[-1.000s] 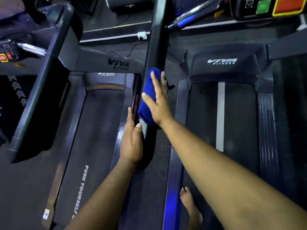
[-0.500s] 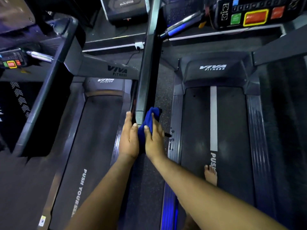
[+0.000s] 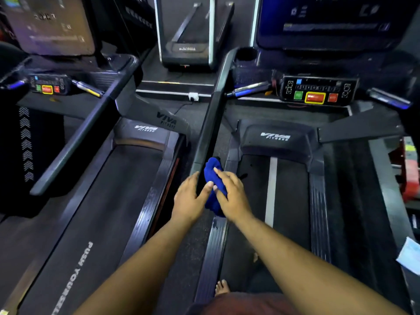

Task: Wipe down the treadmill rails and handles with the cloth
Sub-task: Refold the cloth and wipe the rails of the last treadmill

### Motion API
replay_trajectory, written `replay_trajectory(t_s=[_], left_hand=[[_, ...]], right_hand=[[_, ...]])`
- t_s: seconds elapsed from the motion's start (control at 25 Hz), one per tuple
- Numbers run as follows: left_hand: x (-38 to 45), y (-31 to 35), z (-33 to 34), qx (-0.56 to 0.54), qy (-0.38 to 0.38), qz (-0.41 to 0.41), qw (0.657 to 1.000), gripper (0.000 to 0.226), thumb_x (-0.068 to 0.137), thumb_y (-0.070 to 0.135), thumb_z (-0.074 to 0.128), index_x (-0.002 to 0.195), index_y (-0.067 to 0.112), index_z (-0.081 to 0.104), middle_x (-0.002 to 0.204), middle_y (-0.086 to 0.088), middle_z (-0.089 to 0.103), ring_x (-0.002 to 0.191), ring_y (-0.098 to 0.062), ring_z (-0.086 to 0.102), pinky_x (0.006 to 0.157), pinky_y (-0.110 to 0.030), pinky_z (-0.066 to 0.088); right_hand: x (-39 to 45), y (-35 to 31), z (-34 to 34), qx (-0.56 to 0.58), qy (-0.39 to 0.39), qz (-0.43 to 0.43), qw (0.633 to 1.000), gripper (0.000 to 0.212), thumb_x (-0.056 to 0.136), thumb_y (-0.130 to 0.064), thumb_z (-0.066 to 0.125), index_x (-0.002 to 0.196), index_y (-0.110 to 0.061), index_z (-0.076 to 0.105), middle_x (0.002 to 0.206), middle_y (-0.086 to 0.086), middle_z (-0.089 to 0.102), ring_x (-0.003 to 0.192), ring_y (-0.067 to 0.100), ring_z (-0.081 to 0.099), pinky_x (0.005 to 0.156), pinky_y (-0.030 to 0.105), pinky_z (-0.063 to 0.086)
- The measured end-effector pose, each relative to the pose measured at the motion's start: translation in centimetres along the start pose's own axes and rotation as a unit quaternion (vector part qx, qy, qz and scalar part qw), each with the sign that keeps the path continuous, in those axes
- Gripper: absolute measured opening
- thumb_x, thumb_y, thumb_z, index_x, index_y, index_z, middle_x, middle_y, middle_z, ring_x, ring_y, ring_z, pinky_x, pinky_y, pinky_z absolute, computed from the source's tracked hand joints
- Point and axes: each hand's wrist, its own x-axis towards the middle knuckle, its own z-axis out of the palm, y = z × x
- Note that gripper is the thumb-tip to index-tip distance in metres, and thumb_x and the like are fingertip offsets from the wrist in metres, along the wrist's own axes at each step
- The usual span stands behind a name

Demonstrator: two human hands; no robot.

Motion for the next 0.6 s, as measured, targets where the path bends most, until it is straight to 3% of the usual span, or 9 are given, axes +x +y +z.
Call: replay_trajectory(t_s=[0.04,0.12,0.28,0.4,0.48,0.52,0.6], left_hand=[[0.5,1.4,0.2,-0.087,-0.01,-0.011,0.996,0.063,0.089,0.067,0.052,0.132,0.021,0.057,0.128,-0.001,0.066,0.117,-0.011,0.061,0.101,-0.042,0.048],[2.0,4.3,0.8,-0.24,-0.02,-0.058,0.969,0.038,0.092,0.05,0.063,0.108,0.016,0.065,0.099,-0.006,0.074,0.087,-0.011,0.068,0.083,-0.036,0.055],[6.3,7.3,2.3,-0.344,-0.021,-0.088,0.935,0.022,0.083,0.021,0.072,0.104,0.013,0.069,0.101,-0.014,0.075,0.095,-0.031,0.07,0.087,-0.045,0.054],[9.9,10.4,3.8,-0.4,-0.034,-0.103,0.91,0.021,0.08,0.01,0.067,0.101,0.012,0.068,0.099,-0.015,0.074,0.089,-0.029,0.068,0.083,-0.041,0.055],[11.8,12.9,4.9,-0.421,-0.058,-0.106,0.899,0.018,0.088,0.002,0.06,0.103,0.01,0.066,0.099,-0.015,0.073,0.088,-0.028,0.069,0.082,-0.04,0.054],[12.7,13.8,5.4,-0.428,-0.07,-0.106,0.895,0.019,0.09,0.0,0.057,0.104,0.01,0.066,0.101,-0.015,0.074,0.09,-0.028,0.069,0.084,-0.041,0.054],[14.7,14.8,6.1,-0.426,-0.07,-0.102,0.896,0.019,0.092,0.001,0.057,0.107,0.011,0.066,0.105,-0.016,0.073,0.092,-0.028,0.07,0.084,-0.041,0.056]], right_hand=[[0.4,-0.6,-0.9,0.007,0.003,-0.023,1.0,0.055,0.092,-0.018,0.058,0.145,-0.023,0.047,0.134,-0.002,0.048,0.121,0.006,0.04,0.106,0.008,0.024],[1.5,-1.1,-2.7,0.018,-0.003,-0.056,0.998,0.06,0.086,-0.025,0.059,0.145,-0.024,0.046,0.133,-0.008,0.043,0.123,0.001,0.037,0.108,0.01,0.024],[4.9,0.9,-7.0,0.043,0.0,-0.065,0.997,0.071,0.083,-0.049,0.066,0.146,-0.025,0.043,0.143,-0.004,0.04,0.135,0.005,0.037,0.115,0.017,0.024],[9.2,3.4,-11.2,0.054,0.049,0.05,0.996,0.083,0.086,-0.054,0.065,0.154,-0.029,0.027,0.157,-0.004,0.027,0.145,0.009,0.024,0.118,0.027,0.022],[12.4,4.6,-13.5,0.135,-0.02,0.166,0.977,0.095,0.085,-0.054,0.069,0.157,-0.036,0.011,0.159,-0.01,0.021,0.146,0.007,0.021,0.117,0.031,0.024],[13.8,4.9,-14.3,0.204,-0.051,0.206,0.956,0.095,0.083,-0.053,0.072,0.156,-0.038,0.013,0.156,-0.011,0.026,0.143,0.007,0.029,0.115,0.032,0.031],[16.2,5.8,-15.2,0.311,-0.061,0.233,0.919,0.077,0.079,-0.047,0.079,0.145,-0.034,0.04,0.147,-0.007,0.048,0.129,0.011,0.052,0.106,0.035,0.047]])
